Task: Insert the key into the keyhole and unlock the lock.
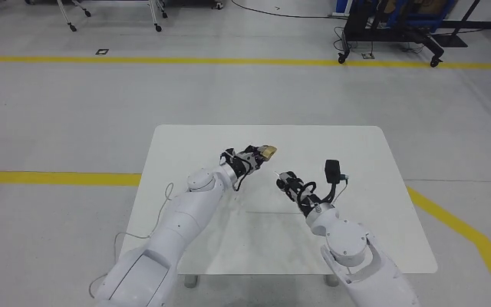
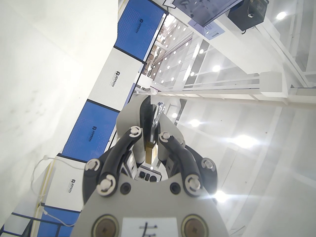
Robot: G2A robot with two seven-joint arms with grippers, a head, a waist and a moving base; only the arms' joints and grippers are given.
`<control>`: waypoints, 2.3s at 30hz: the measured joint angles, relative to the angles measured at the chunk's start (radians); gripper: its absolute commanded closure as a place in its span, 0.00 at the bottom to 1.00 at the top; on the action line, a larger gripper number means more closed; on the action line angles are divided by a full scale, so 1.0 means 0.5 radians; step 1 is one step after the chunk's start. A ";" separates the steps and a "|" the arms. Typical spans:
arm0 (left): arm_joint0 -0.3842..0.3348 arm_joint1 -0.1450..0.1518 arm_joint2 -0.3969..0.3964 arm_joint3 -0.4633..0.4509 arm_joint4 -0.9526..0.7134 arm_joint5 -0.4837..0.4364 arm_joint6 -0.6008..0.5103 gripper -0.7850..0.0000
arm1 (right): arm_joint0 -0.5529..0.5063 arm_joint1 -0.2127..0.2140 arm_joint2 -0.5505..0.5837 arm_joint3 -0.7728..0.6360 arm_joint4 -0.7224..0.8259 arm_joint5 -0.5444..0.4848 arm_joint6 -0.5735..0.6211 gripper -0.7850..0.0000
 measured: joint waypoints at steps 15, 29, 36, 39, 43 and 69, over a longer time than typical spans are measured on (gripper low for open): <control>0.103 0.040 -0.050 -0.147 0.122 0.029 -0.096 1.00 | 0.154 -0.057 -0.068 0.187 0.110 0.036 -0.165 1.00; 0.145 0.042 -0.064 -0.225 0.177 0.062 -0.086 1.00 | 0.209 -0.087 -0.070 0.260 0.126 0.096 -0.230 1.00; 0.157 0.039 -0.065 -0.230 0.216 0.035 -0.067 1.00 | 0.212 -0.093 -0.076 0.256 0.059 0.094 -0.226 1.00; 0.167 0.037 -0.061 -0.236 0.244 0.005 -0.047 1.00 | 0.217 -0.093 -0.096 0.256 -0.028 0.107 -0.230 1.00; 0.175 0.036 -0.063 -0.241 0.262 -0.015 -0.035 1.00 | 0.225 -0.097 -0.108 0.266 -0.084 0.125 -0.220 1.00; 0.178 0.029 -0.102 -0.235 0.296 -0.027 -0.036 1.00 | 0.200 -0.119 -0.098 0.259 -0.230 0.141 -0.154 1.00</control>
